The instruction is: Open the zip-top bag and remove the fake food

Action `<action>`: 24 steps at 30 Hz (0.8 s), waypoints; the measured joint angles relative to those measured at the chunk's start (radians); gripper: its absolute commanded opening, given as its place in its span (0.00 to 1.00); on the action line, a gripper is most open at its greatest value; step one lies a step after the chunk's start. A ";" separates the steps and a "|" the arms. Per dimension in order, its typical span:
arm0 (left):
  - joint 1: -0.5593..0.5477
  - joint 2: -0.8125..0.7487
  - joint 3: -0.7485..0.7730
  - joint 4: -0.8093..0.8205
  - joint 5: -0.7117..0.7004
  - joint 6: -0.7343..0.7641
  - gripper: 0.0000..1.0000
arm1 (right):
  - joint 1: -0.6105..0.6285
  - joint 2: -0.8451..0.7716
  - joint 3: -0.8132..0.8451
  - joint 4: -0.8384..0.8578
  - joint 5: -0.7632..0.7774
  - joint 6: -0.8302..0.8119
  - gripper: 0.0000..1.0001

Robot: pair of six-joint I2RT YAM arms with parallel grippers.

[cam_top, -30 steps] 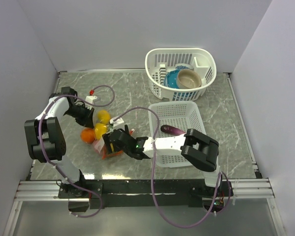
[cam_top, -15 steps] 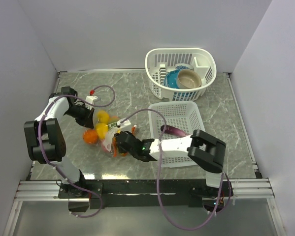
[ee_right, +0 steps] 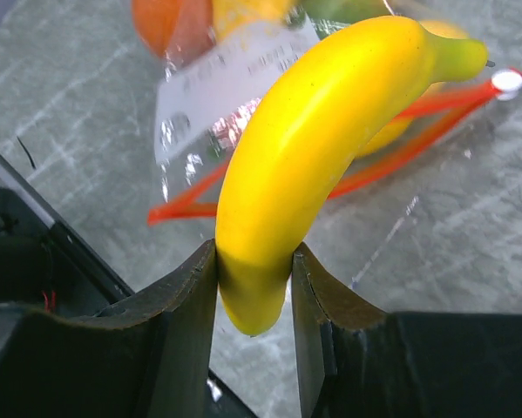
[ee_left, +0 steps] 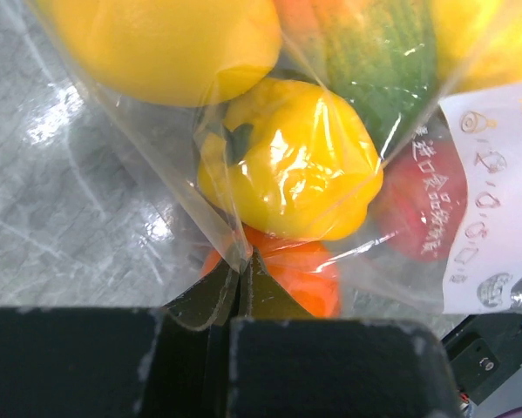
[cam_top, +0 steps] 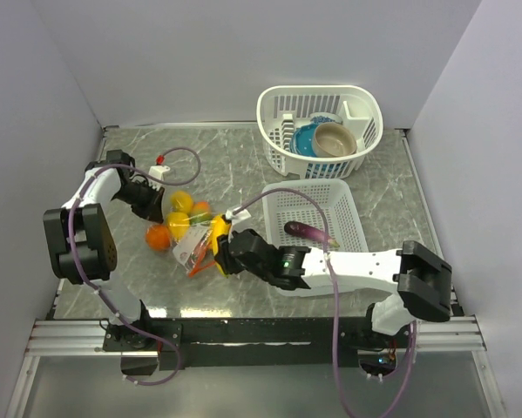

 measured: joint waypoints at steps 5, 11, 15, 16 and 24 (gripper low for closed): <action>0.021 0.001 0.003 0.000 -0.006 0.004 0.01 | 0.000 -0.114 -0.084 -0.117 0.000 0.016 0.10; 0.030 0.002 0.007 -0.005 -0.002 0.011 0.01 | -0.043 -0.341 -0.134 -0.270 0.182 0.077 0.10; 0.030 0.003 0.013 -0.010 0.002 0.014 0.01 | -0.211 -0.370 -0.089 -0.386 0.321 0.196 0.36; 0.030 0.003 0.013 -0.011 0.002 0.015 0.01 | -0.262 -0.360 -0.080 -0.417 0.351 0.224 0.37; 0.030 0.003 0.013 -0.018 0.003 0.021 0.04 | -0.349 -0.242 -0.077 -0.526 0.407 0.293 1.00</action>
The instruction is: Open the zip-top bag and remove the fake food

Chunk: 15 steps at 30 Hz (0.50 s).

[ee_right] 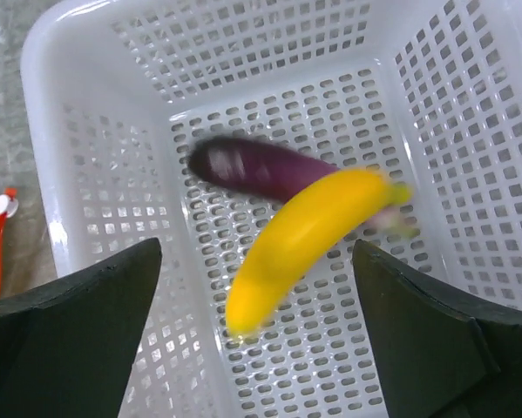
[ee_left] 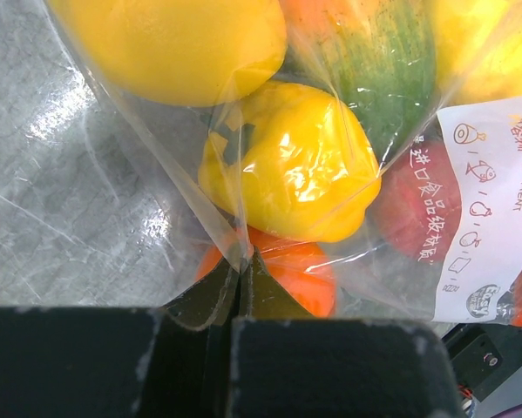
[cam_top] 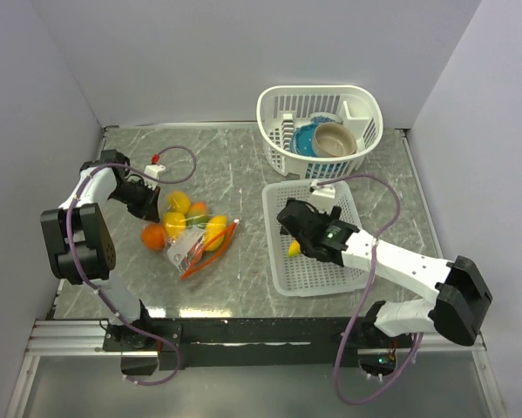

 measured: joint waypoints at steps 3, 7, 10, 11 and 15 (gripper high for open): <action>-0.001 0.000 0.000 -0.001 0.000 0.007 0.04 | 0.000 0.014 0.001 -0.002 0.000 -0.020 1.00; -0.003 -0.001 0.000 -0.003 0.000 0.010 0.04 | 0.029 0.008 0.014 0.037 0.006 -0.101 1.00; -0.005 -0.002 0.000 -0.005 0.000 0.009 0.03 | 0.141 -0.019 0.013 0.136 -0.001 -0.201 0.90; -0.005 -0.002 0.000 -0.005 0.000 0.009 0.03 | 0.185 -0.022 0.015 0.169 -0.008 -0.228 0.76; -0.006 -0.002 0.000 -0.005 0.001 0.008 0.03 | 0.302 0.035 0.045 0.286 -0.083 -0.287 0.27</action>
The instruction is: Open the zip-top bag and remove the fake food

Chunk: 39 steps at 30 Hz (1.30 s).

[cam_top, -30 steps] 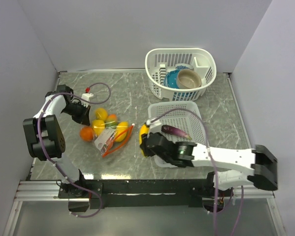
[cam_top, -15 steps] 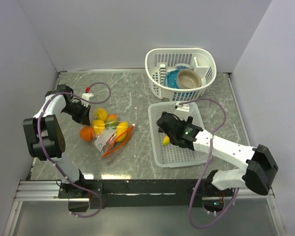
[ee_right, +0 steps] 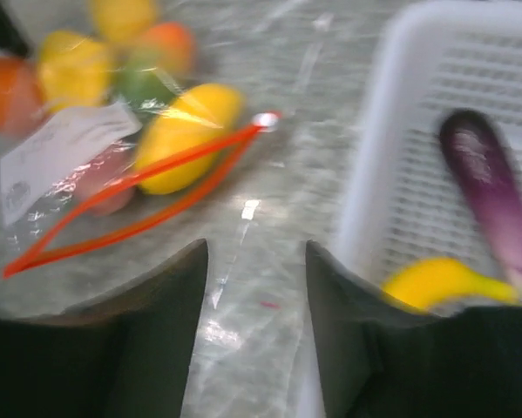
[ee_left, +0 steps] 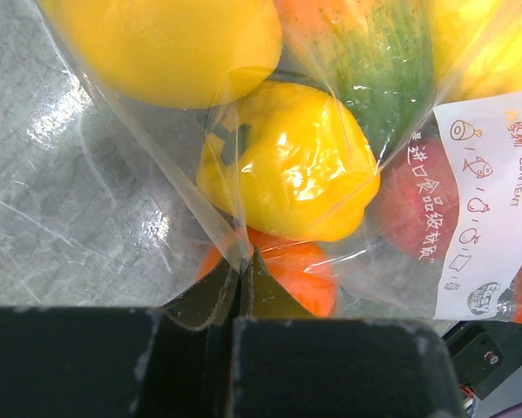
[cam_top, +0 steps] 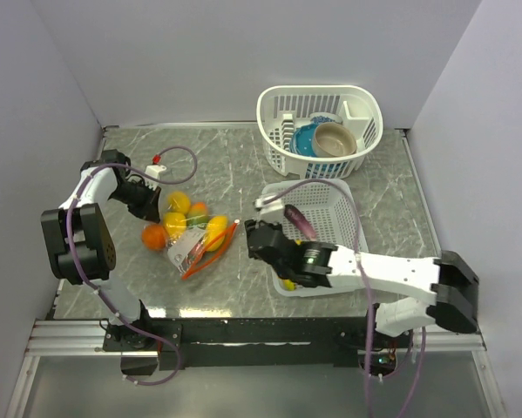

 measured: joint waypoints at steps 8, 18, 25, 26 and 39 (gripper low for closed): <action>0.000 0.000 0.000 0.000 0.002 0.000 0.03 | 0.031 0.328 0.079 0.137 -0.159 0.004 0.30; 0.000 0.000 0.000 -0.001 0.006 0.000 0.02 | 0.029 0.547 0.253 0.214 -0.242 -0.003 0.50; 0.000 0.000 0.000 -0.004 0.006 0.008 0.02 | 0.012 0.661 0.400 0.209 -0.194 -0.017 1.00; 0.000 0.000 0.000 -0.003 0.006 0.009 0.02 | 0.012 0.684 0.436 0.194 -0.174 -0.016 1.00; 0.000 -0.004 0.001 -0.005 -0.002 0.024 0.01 | 0.009 0.803 0.634 0.041 0.027 0.024 1.00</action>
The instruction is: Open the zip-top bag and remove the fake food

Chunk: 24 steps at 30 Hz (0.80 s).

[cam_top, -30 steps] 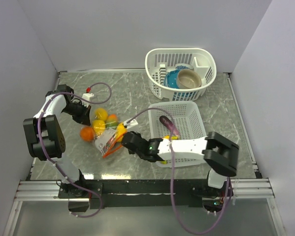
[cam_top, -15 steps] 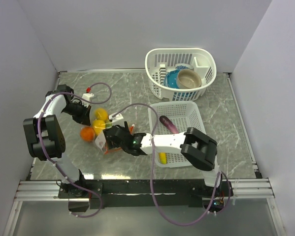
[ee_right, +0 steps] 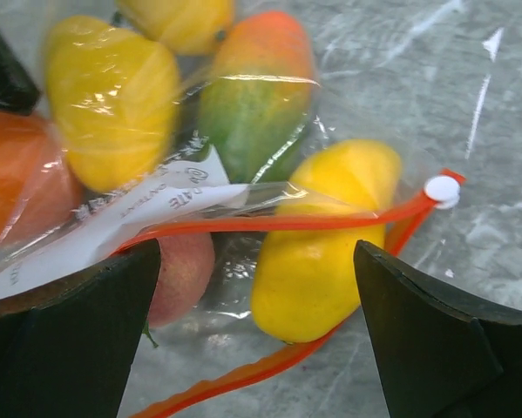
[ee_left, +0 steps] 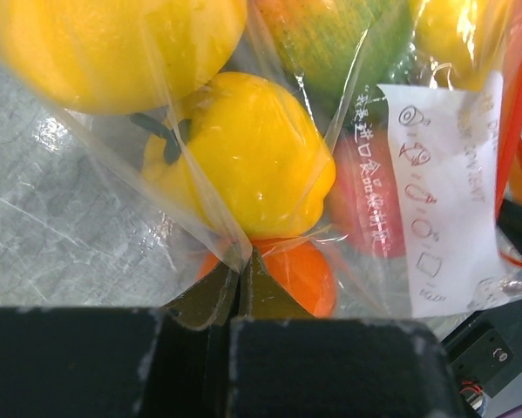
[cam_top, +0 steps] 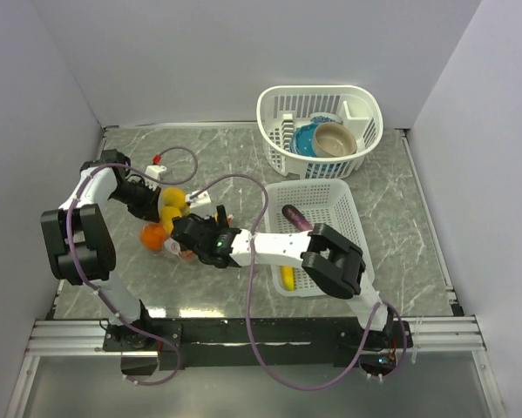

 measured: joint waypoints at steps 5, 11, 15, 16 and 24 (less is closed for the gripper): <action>0.000 -0.004 0.000 -0.012 0.000 0.003 0.02 | -0.009 -0.032 -0.104 -0.025 0.020 0.021 1.00; 0.000 -0.004 0.004 -0.034 0.008 0.003 0.02 | -0.019 -0.027 -0.171 -0.085 0.004 0.043 1.00; 0.000 -0.005 0.005 -0.036 0.008 0.008 0.01 | -0.021 -0.027 -0.168 -0.070 0.003 0.042 1.00; 0.000 -0.005 0.005 -0.036 0.008 0.010 0.01 | -0.021 -0.027 -0.168 -0.064 0.003 0.040 1.00; 0.000 -0.005 0.005 -0.037 0.010 0.013 0.01 | -0.027 -0.015 -0.113 -0.015 -0.030 -0.003 1.00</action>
